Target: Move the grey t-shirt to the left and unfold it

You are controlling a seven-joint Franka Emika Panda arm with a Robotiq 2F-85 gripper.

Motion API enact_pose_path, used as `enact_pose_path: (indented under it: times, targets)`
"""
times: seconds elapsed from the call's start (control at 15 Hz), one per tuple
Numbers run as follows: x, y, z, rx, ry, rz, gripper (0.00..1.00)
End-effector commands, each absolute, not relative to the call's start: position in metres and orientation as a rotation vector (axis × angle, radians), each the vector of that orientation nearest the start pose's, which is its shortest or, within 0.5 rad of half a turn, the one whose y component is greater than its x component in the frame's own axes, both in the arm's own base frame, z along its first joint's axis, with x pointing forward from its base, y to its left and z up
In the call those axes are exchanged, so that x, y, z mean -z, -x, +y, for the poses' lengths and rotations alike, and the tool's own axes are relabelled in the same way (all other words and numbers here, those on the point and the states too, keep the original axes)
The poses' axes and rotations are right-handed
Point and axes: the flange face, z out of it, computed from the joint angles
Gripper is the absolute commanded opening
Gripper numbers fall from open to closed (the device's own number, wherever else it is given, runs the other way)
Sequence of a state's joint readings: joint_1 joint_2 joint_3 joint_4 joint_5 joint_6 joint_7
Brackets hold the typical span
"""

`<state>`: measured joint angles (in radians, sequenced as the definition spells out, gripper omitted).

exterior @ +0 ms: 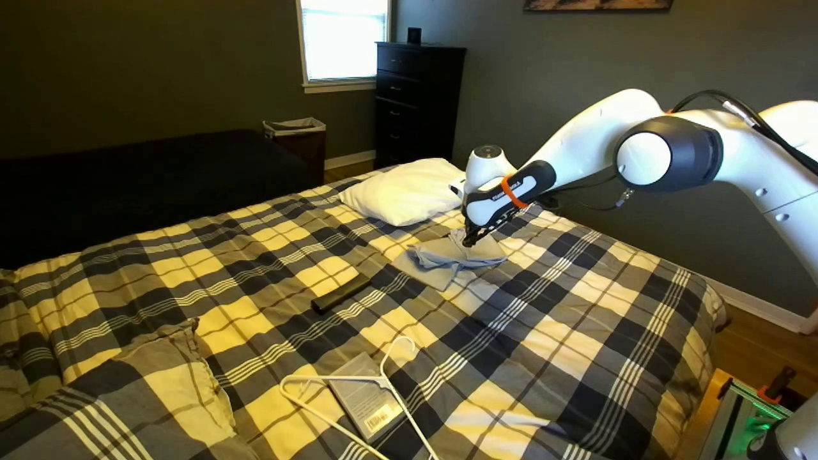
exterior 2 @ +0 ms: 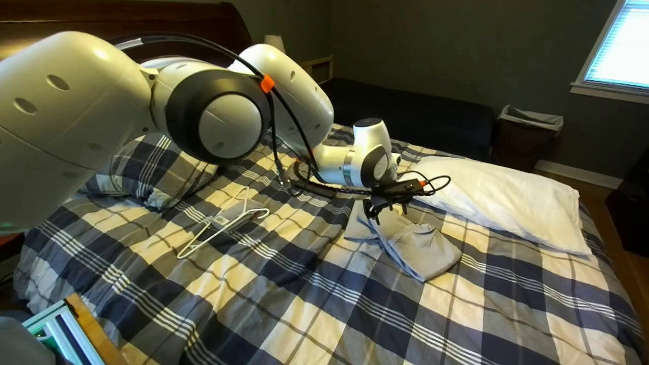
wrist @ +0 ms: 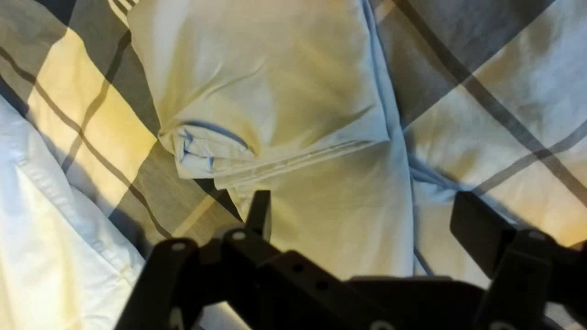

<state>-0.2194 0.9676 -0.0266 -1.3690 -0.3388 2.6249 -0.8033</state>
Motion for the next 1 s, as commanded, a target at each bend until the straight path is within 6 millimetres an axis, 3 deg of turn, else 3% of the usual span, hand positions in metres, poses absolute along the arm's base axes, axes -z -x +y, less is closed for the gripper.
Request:
enact_pose_path:
  times: [0.0, 0.2, 0.47, 0.67, 0.93]
  targets:
    - [-0.157, -0.742, -0.2, 0.441, 3.058, -1.391, 1.0]
    - [-0.145, -0.75, -0.214, 0.444, 2.993, -1.321, 1.0]
    - [-0.12, -0.754, -0.221, 0.22, 3.104, -0.98, 1.0]
    - [-0.108, -0.755, -0.231, 0.159, 3.174, -0.726, 1.0]
    - [-0.111, -0.753, -0.252, 0.172, 3.214, -0.375, 1.0]
